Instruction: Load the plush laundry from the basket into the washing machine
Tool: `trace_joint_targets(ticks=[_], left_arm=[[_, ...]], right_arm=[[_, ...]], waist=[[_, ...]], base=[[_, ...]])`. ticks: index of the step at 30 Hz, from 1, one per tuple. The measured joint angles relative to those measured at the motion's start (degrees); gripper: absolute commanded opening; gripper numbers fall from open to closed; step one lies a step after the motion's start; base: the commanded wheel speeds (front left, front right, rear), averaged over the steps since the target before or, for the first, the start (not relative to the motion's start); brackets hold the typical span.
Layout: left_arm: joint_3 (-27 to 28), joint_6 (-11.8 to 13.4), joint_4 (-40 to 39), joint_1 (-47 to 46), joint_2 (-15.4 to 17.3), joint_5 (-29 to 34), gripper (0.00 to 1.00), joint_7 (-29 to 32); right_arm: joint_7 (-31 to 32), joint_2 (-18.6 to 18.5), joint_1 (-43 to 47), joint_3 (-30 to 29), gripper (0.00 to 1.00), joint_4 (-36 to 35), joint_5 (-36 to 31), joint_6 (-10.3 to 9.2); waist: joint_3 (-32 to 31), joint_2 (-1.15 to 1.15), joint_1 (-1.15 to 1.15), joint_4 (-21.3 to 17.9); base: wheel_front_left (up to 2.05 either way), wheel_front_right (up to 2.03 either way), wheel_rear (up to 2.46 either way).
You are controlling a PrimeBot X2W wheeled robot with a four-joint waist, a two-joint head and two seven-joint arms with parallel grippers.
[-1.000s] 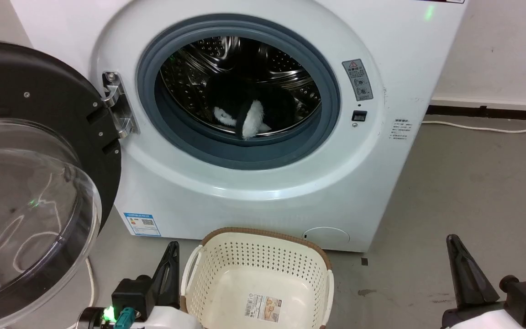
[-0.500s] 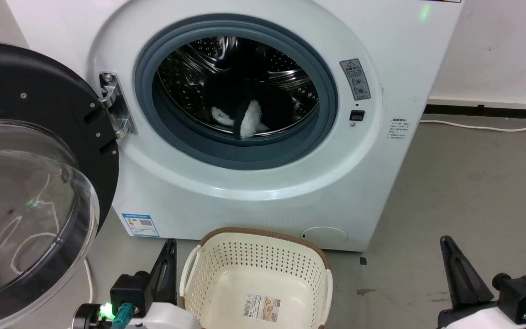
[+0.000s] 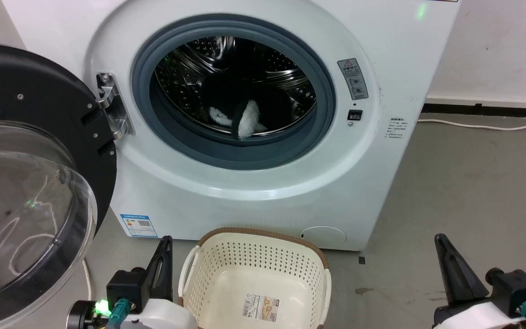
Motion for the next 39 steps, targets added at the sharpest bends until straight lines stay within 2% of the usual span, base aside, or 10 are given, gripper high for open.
trace_joint_targets(ticks=[39], left_arm=[[2.44, -0.35, -3.23, 0.0, -0.03, 3.05, 0.0, 4.56]], right_arm=[[4.47, 0.0, -1.54, 1.69, 0.0, -0.43, -1.85, 0.0]], waist=[[0.1, 0.0, 0.0, -0.81]], base=[[0.0, 0.0, 0.0]])
